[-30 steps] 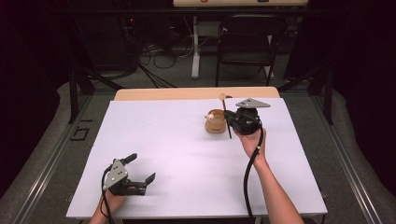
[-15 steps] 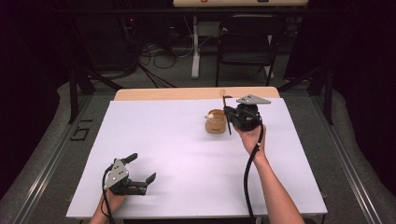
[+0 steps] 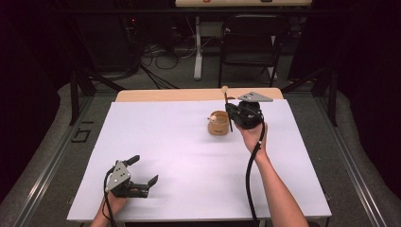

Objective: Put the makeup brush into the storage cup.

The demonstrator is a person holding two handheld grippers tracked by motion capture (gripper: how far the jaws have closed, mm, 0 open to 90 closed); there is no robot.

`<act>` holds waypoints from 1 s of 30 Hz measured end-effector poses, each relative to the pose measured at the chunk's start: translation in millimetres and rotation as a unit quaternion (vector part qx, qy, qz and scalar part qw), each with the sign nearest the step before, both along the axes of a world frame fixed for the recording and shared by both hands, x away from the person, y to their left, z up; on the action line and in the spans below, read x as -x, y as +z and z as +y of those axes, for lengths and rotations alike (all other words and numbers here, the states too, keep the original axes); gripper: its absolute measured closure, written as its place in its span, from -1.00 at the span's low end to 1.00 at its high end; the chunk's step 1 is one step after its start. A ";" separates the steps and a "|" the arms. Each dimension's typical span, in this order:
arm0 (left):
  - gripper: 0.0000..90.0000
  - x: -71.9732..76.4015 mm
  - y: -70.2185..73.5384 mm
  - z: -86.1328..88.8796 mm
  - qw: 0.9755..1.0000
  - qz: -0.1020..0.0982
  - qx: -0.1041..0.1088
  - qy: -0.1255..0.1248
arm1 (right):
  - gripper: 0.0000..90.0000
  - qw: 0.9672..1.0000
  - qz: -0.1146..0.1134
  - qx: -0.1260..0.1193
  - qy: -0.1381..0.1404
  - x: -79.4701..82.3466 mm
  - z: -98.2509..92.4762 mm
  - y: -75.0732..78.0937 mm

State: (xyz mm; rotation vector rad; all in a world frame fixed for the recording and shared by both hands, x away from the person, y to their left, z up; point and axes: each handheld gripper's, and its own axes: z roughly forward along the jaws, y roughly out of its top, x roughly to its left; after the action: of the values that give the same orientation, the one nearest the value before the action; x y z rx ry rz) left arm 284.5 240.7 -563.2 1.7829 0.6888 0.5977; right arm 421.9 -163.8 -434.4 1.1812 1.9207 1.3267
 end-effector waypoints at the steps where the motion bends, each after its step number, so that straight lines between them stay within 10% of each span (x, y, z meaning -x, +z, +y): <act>1: -1.00 -0.1 -0.1 0.1 1.000 0.000 0.000 0.000 | 0.87 1.000 -0.003 0.000 -0.002 -0.2 0.4 0.9; 30: -1.00 -1.3 0.1 0.2 1.000 0.001 0.001 0.000 | 0.86 0.999 -0.050 -0.005 -0.020 -24.1 12.0 21.3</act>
State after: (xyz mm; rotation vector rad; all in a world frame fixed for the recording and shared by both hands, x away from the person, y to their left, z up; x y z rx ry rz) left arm 285.8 240.9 -563.0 1.7825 0.6918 0.5952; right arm 446.0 -151.8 -413.0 1.1305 1.8131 1.3507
